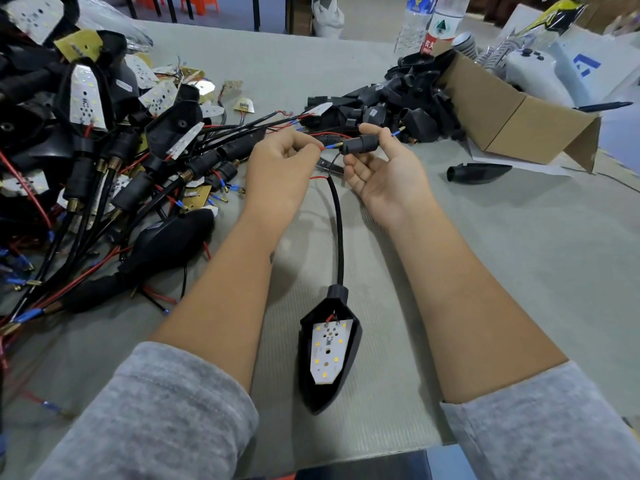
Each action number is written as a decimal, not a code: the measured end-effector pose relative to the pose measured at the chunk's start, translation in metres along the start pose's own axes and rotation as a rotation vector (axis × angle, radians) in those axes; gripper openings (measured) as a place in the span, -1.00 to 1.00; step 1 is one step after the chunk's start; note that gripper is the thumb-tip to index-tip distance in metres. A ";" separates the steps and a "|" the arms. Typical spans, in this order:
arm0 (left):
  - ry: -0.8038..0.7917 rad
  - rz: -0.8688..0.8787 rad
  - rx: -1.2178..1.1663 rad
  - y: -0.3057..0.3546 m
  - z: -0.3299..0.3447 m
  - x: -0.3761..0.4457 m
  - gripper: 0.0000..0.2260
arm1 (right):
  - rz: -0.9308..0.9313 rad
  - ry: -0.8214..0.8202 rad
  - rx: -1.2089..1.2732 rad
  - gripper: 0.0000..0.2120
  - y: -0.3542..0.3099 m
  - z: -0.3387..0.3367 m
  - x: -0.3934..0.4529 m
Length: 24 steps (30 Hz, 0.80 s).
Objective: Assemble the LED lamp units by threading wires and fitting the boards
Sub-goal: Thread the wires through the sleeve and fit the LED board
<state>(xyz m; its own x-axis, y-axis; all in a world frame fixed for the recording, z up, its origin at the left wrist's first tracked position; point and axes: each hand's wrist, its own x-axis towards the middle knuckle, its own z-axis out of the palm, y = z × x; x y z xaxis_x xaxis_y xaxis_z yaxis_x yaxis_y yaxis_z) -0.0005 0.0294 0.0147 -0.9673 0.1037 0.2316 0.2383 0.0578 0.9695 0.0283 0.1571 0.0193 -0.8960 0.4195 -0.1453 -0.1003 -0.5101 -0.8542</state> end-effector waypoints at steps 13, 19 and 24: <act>-0.045 0.040 0.041 -0.004 0.000 -0.001 -0.84 | -0.045 -0.039 -0.054 -0.74 0.001 -0.001 0.000; -0.016 0.034 0.010 -0.004 -0.002 -0.001 -0.88 | -0.071 -0.116 -0.110 -0.78 0.001 0.000 -0.002; -0.023 0.043 0.027 -0.005 -0.004 0.000 -0.97 | -0.077 -0.156 -0.130 -0.79 0.001 -0.001 -0.004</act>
<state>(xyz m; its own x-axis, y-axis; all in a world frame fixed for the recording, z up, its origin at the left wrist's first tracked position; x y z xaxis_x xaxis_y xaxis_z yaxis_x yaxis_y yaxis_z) -0.0022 0.0252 0.0102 -0.9538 0.1296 0.2710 0.2824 0.0796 0.9560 0.0320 0.1556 0.0182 -0.9450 0.3270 -0.0067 -0.1234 -0.3754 -0.9186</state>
